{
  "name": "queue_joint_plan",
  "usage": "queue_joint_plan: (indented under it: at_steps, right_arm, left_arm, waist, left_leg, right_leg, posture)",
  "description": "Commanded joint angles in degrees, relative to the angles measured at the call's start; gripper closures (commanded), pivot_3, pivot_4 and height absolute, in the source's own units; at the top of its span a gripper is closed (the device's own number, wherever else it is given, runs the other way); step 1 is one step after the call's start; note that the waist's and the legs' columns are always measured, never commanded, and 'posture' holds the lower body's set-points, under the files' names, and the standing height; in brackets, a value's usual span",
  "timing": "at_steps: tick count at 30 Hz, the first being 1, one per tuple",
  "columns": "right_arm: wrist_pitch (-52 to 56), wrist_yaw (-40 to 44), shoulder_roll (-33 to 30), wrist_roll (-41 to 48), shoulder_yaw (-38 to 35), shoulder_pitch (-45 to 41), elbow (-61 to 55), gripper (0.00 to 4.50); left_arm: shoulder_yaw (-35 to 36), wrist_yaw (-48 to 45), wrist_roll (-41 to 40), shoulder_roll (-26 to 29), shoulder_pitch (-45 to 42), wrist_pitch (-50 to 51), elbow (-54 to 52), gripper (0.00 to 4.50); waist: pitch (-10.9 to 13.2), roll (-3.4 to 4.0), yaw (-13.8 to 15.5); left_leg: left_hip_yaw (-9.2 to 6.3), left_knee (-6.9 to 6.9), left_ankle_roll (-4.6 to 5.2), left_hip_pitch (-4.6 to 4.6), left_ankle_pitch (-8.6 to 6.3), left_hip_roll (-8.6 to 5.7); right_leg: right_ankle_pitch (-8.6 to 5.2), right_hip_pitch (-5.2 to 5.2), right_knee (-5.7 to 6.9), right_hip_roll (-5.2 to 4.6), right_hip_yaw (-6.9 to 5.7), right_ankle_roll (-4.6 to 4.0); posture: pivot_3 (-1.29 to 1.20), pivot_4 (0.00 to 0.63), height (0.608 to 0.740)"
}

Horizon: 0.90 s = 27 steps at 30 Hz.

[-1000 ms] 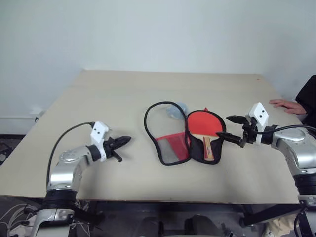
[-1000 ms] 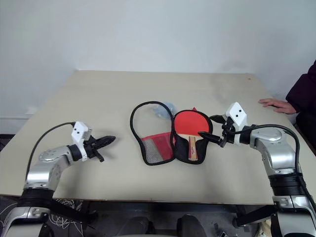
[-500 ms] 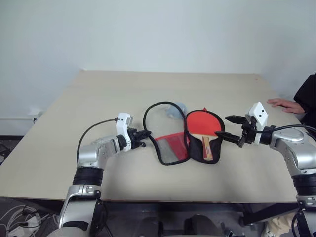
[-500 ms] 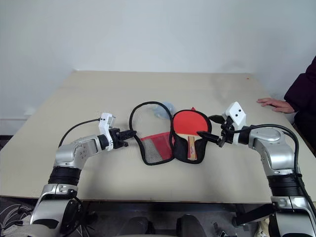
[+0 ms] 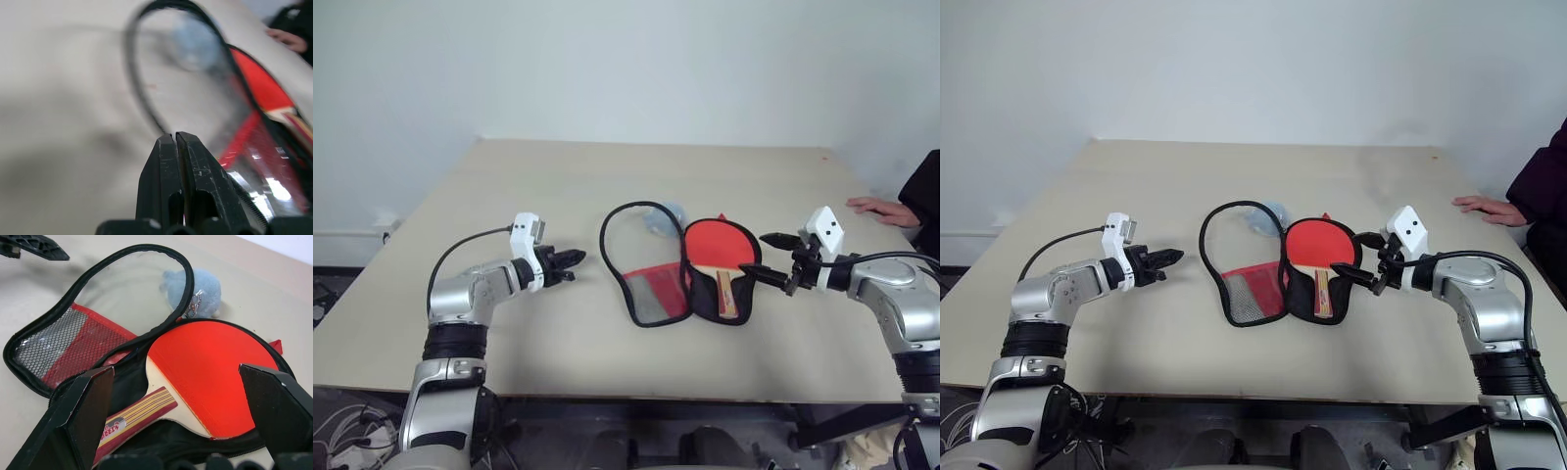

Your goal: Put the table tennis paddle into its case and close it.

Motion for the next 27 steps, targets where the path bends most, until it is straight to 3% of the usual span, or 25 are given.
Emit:
queue_joint_plan:
  at_steps: [1, 11, 27]
  right_arm:
    - [0.3, -0.1, 0.0, 1.1, -1.4, -0.4, -2.7, 0.08]
    - [2.0, -0.8, 0.9, 1.9, -1.5, -0.6, -4.6, 0.08]
    - [4.0, -2.8, 2.3, 2.5, -1.7, -1.2, -6.8, 0.08]
  left_arm:
    - [0.8, 2.1, 0.4, -2.5, -0.4, -2.5, 0.4, 4.49]
    - [-0.6, 7.8, 3.3, -10.3, -2.2, -7.0, 3.2, 4.49]
    - [-1.6, 7.6, 3.1, -14.2, -5.5, -6.7, 2.8, 4.49]
  waist:
    - [0.0, 0.0, 0.1]
    - [0.0, -0.02, 0.0]
    - [0.0, -0.02, -0.1]
  left_leg:
    - [0.0, 0.01, 0.01, -0.02, 0.0, -0.04]
    - [0.0, 0.05, -0.14, -0.15, -0.09, -0.13]
    - [0.0, 0.1, 0.06, -0.19, 0.02, -0.14]
  right_leg:
    - [0.0, 0.0, -0.01, -0.04, 0.0, 0.01]
    - [0.14, -0.1, -0.05, -0.11, 0.03, 0.2]
    - [0.16, -0.1, -0.05, -0.11, 0.03, 0.22]
  posture:
    - [0.0, 0.0, 0.729]
    - [0.0, 0.0, 0.729]
    - [0.0, 0.0, 0.729]
